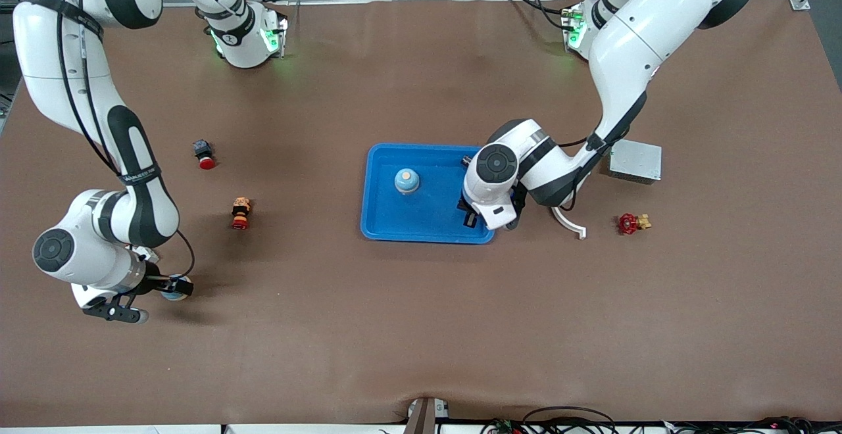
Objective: Place electrolytic capacitor and blue bell in tray
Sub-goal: 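Open the left gripper over the tray while the right gripper lifts the button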
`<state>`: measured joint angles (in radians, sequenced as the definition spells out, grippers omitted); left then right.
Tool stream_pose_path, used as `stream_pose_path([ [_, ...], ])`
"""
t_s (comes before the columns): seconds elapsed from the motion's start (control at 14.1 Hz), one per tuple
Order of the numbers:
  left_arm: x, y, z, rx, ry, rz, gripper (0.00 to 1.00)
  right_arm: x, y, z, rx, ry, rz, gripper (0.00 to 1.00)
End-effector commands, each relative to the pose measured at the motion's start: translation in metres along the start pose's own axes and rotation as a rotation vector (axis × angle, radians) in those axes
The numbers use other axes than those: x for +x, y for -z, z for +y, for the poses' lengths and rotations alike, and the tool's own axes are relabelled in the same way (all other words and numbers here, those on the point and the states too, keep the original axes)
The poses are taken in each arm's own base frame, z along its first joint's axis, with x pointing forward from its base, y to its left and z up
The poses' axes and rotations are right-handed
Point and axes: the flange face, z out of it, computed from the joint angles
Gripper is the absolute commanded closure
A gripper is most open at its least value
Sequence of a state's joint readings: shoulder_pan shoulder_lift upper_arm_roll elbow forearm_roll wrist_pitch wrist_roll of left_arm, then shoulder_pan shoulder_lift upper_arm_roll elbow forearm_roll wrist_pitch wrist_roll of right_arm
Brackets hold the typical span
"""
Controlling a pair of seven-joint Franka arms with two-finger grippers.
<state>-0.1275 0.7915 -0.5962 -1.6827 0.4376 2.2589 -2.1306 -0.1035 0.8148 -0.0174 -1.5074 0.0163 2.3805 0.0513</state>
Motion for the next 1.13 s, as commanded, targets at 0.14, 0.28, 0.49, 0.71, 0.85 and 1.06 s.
stream_pose_path([
  [0.14, -0.011, -0.018, 0.000, -0.014, 0.031, 0.032, 1.00, 0.005, -0.003, -0.003, -0.001, -0.005, 0.011, 0.00],
  [0.28, -0.012, -0.021, 0.000, -0.011, 0.030, 0.038, 1.00, 0.006, -0.003, -0.002, -0.006, 0.005, 0.011, 0.00],
  [0.49, -0.013, -0.020, -0.001, -0.014, 0.026, 0.041, 1.00, 0.005, -0.004, -0.002, -0.008, 0.012, 0.010, 0.00],
  [0.71, -0.004, -0.016, 0.003, -0.019, 0.033, 0.041, 0.63, 0.005, -0.004, 0.003, -0.007, 0.003, 0.009, 0.00],
  [0.85, -0.004, -0.013, 0.004, -0.025, 0.029, 0.042, 0.09, 0.004, -0.004, 0.002, -0.006, 0.006, 0.012, 0.26],
  [1.06, -0.007, -0.007, 0.006, -0.037, 0.029, 0.039, 0.00, 0.004, -0.005, -0.003, 0.005, -0.013, 0.015, 1.00],
])
